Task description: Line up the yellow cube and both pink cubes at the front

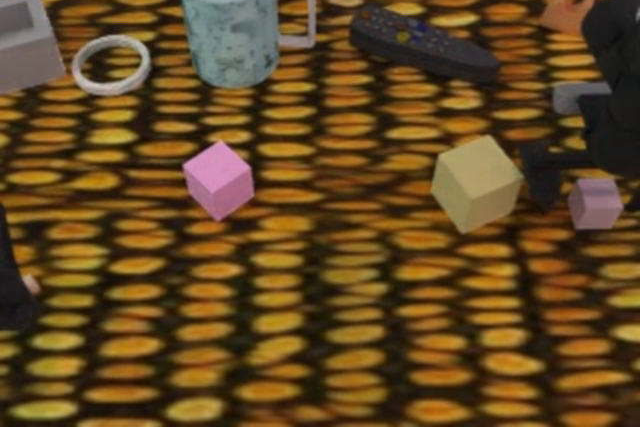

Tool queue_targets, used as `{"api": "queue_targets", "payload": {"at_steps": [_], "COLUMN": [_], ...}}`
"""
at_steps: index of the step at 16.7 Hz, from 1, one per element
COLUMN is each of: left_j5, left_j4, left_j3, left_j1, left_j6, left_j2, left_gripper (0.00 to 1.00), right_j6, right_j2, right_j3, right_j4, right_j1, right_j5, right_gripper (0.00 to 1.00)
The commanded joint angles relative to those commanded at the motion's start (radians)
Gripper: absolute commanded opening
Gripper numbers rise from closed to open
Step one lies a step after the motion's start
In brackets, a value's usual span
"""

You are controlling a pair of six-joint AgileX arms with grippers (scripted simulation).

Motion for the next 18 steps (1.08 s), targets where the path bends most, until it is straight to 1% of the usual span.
{"api": "queue_targets", "payload": {"at_steps": [9, 10, 17, 18], "left_j5": [0.000, 0.000, 0.000, 0.000], "left_j4": [0.000, 0.000, 0.000, 0.000], "left_j3": [0.000, 0.000, 0.000, 0.000], "left_j1": [0.000, 0.000, 0.000, 0.000], "left_j6": [0.000, 0.000, 0.000, 0.000], "left_j2": [0.000, 0.000, 0.000, 0.000], "left_gripper": [1.00, 1.00, 1.00, 1.00], "right_j6": [0.000, 0.000, 0.000, -0.001], "right_j2": [0.000, 0.000, 0.000, -0.038], "right_j3": [0.000, 0.000, 0.000, 0.014], "right_j4": [0.000, 0.000, 0.000, -0.014], "right_j1": [0.000, 0.000, 0.000, -0.003], "right_j5": [0.000, 0.000, 0.000, 0.004], "right_gripper": [0.02, 0.00, 0.00, 0.00]}}
